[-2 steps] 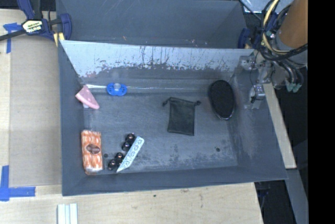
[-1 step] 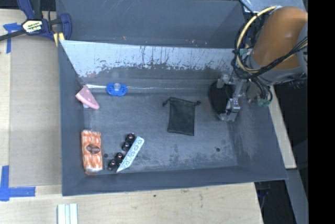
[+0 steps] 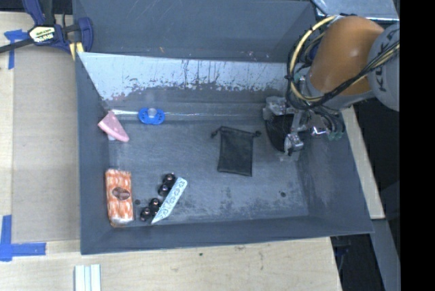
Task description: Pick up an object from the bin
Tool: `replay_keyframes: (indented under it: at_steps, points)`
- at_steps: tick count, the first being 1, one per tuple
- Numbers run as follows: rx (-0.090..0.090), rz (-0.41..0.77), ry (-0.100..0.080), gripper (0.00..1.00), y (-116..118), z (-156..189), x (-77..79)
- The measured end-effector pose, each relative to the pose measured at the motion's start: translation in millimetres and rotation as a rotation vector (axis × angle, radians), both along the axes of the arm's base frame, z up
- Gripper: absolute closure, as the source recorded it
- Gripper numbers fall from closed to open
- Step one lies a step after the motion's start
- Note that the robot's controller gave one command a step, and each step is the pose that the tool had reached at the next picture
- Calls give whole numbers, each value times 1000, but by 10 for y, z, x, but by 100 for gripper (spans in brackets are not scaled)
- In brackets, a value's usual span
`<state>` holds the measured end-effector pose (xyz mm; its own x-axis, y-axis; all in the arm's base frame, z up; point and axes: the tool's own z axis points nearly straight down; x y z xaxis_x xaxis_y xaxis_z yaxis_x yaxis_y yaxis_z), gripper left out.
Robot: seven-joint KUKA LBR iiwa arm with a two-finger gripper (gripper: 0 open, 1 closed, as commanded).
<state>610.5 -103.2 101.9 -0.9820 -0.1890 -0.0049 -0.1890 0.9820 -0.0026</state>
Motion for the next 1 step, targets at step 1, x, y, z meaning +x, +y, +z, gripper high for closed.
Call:
replay_keyframes:
  at_steps: [1]
  points:
    - [4, -101, 0, 0, 494, -131, -61]
